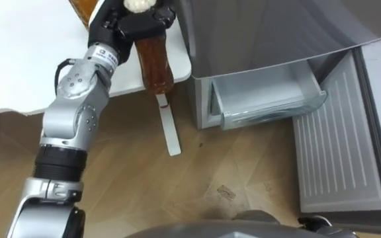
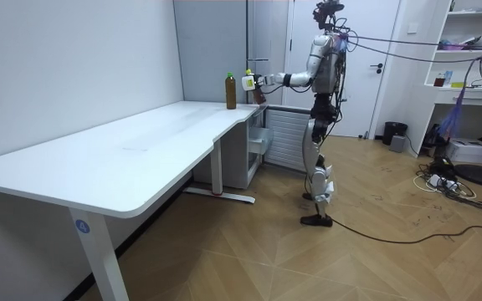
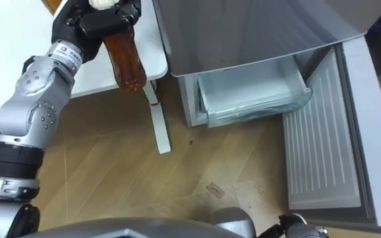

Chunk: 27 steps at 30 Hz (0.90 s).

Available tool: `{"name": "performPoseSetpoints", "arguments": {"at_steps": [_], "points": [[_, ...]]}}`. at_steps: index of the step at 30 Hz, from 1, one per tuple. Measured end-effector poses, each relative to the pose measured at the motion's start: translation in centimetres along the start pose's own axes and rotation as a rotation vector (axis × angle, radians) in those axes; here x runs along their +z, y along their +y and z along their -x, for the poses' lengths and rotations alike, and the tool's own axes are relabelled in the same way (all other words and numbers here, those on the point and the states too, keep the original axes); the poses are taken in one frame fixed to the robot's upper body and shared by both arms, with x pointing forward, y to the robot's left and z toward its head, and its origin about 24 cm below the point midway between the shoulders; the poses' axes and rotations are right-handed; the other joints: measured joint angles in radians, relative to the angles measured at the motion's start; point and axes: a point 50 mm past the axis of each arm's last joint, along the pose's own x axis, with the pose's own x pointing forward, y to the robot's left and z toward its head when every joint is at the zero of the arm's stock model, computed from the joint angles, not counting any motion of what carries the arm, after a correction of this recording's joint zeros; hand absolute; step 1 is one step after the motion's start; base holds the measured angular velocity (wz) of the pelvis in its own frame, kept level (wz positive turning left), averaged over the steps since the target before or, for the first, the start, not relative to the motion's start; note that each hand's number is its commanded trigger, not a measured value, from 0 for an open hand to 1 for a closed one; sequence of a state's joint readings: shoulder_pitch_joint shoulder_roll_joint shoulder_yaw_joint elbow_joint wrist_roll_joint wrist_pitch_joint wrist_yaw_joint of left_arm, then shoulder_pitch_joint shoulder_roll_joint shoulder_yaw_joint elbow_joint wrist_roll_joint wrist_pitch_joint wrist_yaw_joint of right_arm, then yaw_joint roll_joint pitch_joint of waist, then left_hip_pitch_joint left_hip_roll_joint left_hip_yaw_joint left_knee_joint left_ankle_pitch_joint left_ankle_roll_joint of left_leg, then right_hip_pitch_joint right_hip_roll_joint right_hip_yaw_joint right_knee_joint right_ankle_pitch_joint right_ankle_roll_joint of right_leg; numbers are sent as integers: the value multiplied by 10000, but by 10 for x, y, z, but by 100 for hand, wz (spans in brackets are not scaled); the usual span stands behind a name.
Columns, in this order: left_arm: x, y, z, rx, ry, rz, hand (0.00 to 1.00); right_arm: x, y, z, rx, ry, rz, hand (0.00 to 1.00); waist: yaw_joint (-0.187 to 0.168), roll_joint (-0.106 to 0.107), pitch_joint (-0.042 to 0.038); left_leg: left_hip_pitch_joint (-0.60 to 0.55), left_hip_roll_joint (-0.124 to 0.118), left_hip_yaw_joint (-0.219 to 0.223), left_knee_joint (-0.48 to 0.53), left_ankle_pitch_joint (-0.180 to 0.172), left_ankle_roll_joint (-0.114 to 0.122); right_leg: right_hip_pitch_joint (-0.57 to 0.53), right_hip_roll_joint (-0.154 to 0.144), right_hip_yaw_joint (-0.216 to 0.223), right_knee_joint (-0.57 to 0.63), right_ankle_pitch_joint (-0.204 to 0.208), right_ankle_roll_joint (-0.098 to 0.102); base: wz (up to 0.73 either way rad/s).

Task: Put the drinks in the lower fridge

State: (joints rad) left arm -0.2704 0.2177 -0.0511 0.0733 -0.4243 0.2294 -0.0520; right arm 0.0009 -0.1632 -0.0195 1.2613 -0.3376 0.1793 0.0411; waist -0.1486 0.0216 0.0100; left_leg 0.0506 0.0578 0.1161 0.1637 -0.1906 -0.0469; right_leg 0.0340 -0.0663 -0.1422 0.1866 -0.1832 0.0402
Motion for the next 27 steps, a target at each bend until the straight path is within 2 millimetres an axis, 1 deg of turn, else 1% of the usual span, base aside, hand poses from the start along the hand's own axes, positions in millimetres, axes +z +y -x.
{"name": "performPoseSetpoints", "arguments": {"at_steps": [1,2,4,5,7,8,10,12,14,15,16,18,20,21,24,25,26,27], "points": [[1,-2,1,-55,-85,12,100,2,0,0,-29,-127,-199,0,157,-4,1,-5,1,-16,4,0,0,3,3,-15,-20,0,0,13],[2,-3,1,-82,-135,14,100,3,0,0,-46,-193,-271,0,190,-3,1,-28,0,-85,12,0,0,13,3,-59,-21,0,0,16],[7,-7,5,-292,-411,-27,100,6,1,0,-125,-312,-183,0,263,-3,-1,-63,-1,-323,10,0,0,94,3,-289,-17,0,0,29],[8,-7,7,-334,-468,-28,100,6,0,0,-147,-318,-173,0,310,-4,-1,-58,-2,-361,12,1,0,120,2,-339,-17,0,0,20],[11,-11,15,-547,-726,-42,100,8,0,1,-326,-438,-115,0,558,-1,-4,-71,-1,-441,32,1,0,173,-2,-452,-31,0,0,14],[12,-12,16,-607,-800,-48,100,9,0,1,-371,-482,-99,0,630,-1,-4,-84,-1,-464,36,1,0,172,-4,-480,-33,0,0,14],[18,-16,19,-754,-1092,-71,100,14,-1,1,-484,-722,103,0,917,-4,-14,-199,-10,-581,91,1,0,158,-19,-617,-32,0,0,16],[23,-19,22,-743,-1359,-307,100,19,-3,2,-547,-955,263,0,1076,-27,-27,-312,-16,-640,214,1,0,143,-38,-743,-28,1,-1,15],[21,-20,27,-721,-1548,-323,100,23,-5,3,-588,-1121,564,0,1212,-24,-80,-302,-15,-694,257,2,-1,194,-41,-815,-8,1,-1,13],[17,-22,30,-758,-1526,-279,100,25,-6,3,-609,-1259,691,0,1283,-32,-139,-287,-16,-771,256,3,-1,241,-40,-871,-8,1,-1,20],[13,-24,32,-813,-1416,-238,100,28,-6,4,-622,-1443,816,0,1297,-44,-144,-238,-21,-880,254,3,-2,348,-41,-986,-17,1,-1,23],[4,-24,37,-801,-1182,-170,100,33,-5,4,-637,-1781,907,0,1336,-76,-168,-198,-20,-913,260,5,-5,418,-41,-1054,-23,0,-1,11],[-3,-23,41,-735,-951,-94,100,45,-1,7,-556,-2428,913,0,1393,-87,-162,-201,-19,-916,262,6,-6,418,-40,-1058,-28,1,-1,0],[-6,-23,43,-687,-836,-37,100,53,5,8,-396,-2810,942,0,1410,-97,-155,-203,-20,-930,280,6,-6,432,-40,-1060,-26,1,-2,0],[-11,-23,47,-663,-774,74,100,71,22,14,301,-3598,1328,0,1610,-133,-124,-211,-21,-953,359,6,-6,537,-44,-1114,-26,1,-2,3],[-13,-23,49,-634,-810,150,100,80,26,17,514,-4001,1596,0,1700,-139,-120,-223,-25,-963,377,6,-6,538,-47,-1120,-29,1,-3,5],[-14,-23,50,-624,-804,174,100,85,28,19,626,-4207,1684,0,1749,-143,-112,-227,-28,-971,404,6,-6,538,-51,-1134,-34,1,-3,5],[-16,-24,52,-619,-726,216,100,92,31,22,828,-4559,1764,0,1778,-184,-86,-226,-34,-977,423,9,-5,535,-58,-1147,-37,0,-3,9]]}}
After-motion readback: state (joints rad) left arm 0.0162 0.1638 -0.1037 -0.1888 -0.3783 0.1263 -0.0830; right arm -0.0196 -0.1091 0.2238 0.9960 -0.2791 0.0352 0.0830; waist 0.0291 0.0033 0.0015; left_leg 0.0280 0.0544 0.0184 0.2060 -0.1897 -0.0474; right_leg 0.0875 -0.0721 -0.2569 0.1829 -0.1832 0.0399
